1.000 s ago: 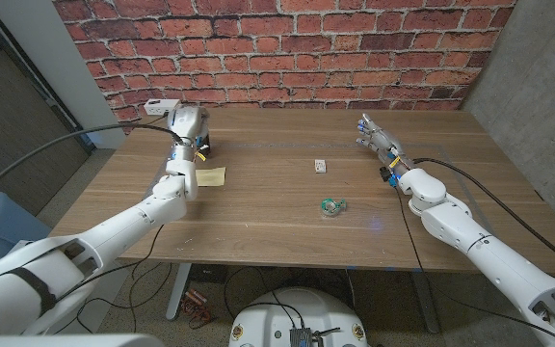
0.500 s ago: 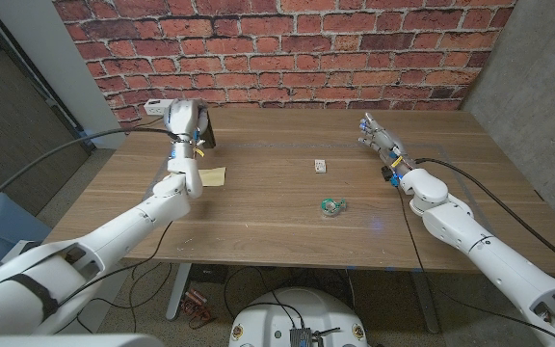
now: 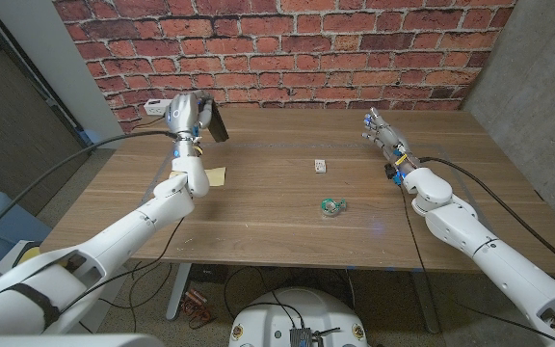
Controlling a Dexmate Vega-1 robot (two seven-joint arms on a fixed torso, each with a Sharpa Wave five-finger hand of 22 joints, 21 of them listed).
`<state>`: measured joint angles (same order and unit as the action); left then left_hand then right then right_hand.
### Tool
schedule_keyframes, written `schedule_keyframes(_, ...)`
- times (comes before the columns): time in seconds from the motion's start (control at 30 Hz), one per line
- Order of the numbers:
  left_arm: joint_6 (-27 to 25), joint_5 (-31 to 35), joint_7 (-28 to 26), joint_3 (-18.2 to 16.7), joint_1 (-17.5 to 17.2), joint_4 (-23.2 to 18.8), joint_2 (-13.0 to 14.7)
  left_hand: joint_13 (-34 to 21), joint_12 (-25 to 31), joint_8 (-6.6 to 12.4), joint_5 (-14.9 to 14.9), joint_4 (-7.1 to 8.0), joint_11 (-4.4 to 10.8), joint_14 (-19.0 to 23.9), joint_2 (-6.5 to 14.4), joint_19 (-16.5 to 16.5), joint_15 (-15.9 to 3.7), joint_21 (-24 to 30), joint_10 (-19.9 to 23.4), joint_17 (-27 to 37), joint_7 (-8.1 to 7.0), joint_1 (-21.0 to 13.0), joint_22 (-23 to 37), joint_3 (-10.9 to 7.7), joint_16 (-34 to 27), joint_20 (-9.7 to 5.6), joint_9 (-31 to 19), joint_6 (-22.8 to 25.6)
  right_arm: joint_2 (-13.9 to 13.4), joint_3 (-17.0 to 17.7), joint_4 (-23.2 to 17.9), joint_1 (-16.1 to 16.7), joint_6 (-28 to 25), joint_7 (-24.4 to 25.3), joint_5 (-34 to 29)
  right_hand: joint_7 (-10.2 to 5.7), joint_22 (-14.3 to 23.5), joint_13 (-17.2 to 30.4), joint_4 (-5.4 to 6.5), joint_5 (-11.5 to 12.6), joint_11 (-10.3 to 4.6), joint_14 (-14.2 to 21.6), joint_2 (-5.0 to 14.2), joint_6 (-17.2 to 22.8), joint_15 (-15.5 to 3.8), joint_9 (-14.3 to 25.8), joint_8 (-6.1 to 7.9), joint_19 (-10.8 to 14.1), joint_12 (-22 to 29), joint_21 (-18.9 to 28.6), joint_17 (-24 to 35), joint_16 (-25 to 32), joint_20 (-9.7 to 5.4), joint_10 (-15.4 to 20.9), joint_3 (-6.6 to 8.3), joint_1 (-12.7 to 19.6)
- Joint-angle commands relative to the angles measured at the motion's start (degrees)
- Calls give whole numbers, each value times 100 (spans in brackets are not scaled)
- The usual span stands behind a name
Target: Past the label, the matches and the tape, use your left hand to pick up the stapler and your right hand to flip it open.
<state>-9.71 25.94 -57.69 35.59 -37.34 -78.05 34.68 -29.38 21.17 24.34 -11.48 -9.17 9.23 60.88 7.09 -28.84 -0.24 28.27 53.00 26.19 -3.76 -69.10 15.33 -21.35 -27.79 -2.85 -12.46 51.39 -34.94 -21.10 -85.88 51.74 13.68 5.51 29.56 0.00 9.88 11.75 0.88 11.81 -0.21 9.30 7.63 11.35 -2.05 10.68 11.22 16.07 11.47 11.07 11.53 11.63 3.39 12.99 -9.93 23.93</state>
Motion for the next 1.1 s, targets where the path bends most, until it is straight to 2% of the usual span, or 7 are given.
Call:
schedule_keyframes(0.03, 648, -212, 13, -190, -66, -31, -95, 19, -5, -2, -65, -11, -45, 860, 76, -131, -1349, 139, 102, 73, 38, -215, 25, 43, -7, -378, 10, 126, 43, 50, -254, 116, -43, 173, 21, -10, -5, 4, -7, -17, 39, 7, 5, -18, -135, 10, 8, 5, 19, -7, 12, 32, -12, 18, 36, 25)
schedule_keyframes(0.27, 930, -335, 36, -297, -130, -108, -159, 38, -25, -5, -71, -18, -63, 886, 60, -141, -1347, 184, 109, 111, 54, -259, 35, 71, -19, -376, 18, 159, 11, 76, -311, 127, -85, 166, 43, 9, -5, 4, -14, -17, 54, 14, 3, 1, -123, 9, 15, 19, 22, -3, 9, 33, -16, 29, 42, 35)
schedule_keyframes(0.47, 1092, -280, -30, -320, -236, -245, -224, 46, -47, -20, -81, -6, -73, 879, 50, -81, -1344, 204, 100, 148, 14, -287, 44, 105, -12, -450, 27, 170, 42, 93, -177, 80, 64, 19, 101, 11, -5, 3, -16, -19, 72, 16, -1, 7, -122, 9, 16, 19, 23, -4, 9, 33, -16, 33, 44, 36)
schedule_keyframes(0.6, 1217, -259, -53, -357, -288, -379, -260, 40, -50, -38, -89, 0, -75, 871, 50, -186, -1345, 287, 116, 182, 54, -321, 51, 130, -5, -391, 34, 168, -5, 96, -206, 47, 82, -77, 107, 15, -6, 3, -28, -17, 63, 18, 2, 9, -121, 9, 16, 20, 22, -5, 6, 32, -16, 34, 54, 56)
schedule_keyframes(0.73, 1363, -307, -36, -404, -370, -507, -326, 33, -50, -46, -93, 4, -68, 872, 56, -197, -1344, 307, 118, 195, 76, -334, 53, 138, -3, -398, 35, 165, -83, 114, -295, 55, 55, -101, 82, 11, -6, 2, -33, -17, 59, 19, 6, 8, -119, 9, 15, 21, 19, -5, 4, 31, -15, 28, 61, 66)
schedule_keyframes(0.93, 1435, -254, 122, -434, -476, -772, -325, 17, -56, -58, -97, 8, -62, 862, 62, -183, -1343, 330, 104, 217, 89, -357, 56, 152, 5, -392, 37, 162, -138, 175, -323, 102, 132, -192, 144, 16, -6, 2, -44, -18, 71, 19, 9, 7, -119, 9, 14, 24, 20, -5, 2, 30, -11, 31, 71, 83)
schedule_keyframes(1.1, 1711, -422, 363, -466, -496, -880, -412, 6, -54, -62, -99, 11, -74, 858, 65, -175, -1343, 346, 107, 233, 81, -372, 58, 162, 8, -382, 39, 171, -202, 234, -376, 163, 177, -268, 206, 15, -5, 2, -72, -17, 81, 20, 14, 2, -108, 9, 10, 21, 21, -7, -4, 27, 18, 35, 95, 128)
